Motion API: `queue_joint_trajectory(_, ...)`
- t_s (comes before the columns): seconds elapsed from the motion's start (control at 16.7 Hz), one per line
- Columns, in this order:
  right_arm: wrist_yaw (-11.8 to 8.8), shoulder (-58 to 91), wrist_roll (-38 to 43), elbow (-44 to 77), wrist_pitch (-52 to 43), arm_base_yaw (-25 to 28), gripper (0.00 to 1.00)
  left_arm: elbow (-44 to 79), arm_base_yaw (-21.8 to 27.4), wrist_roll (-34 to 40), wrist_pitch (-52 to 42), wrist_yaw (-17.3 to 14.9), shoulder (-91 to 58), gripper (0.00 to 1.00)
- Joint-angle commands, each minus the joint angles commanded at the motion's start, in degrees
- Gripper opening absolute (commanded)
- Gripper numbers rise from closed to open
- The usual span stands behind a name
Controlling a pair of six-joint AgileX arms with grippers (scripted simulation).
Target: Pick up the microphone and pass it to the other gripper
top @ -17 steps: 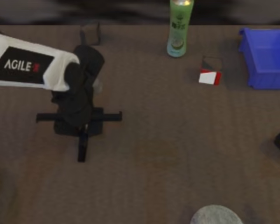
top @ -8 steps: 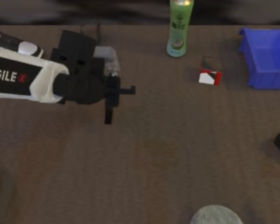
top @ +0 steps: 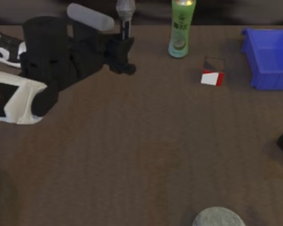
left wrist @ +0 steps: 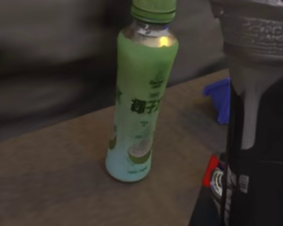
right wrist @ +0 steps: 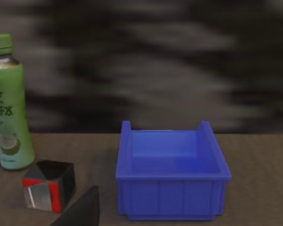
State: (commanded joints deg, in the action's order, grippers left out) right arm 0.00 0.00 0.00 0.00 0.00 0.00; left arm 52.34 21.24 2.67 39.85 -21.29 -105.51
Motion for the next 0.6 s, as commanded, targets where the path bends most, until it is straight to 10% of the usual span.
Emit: queue_joint_trajectory(0.6,0.0,0.0,0.0,0.0,0.0,0.0,1.00,-3.4,-0.3,-3.7,11.4,-4.0,4.9,0.00)
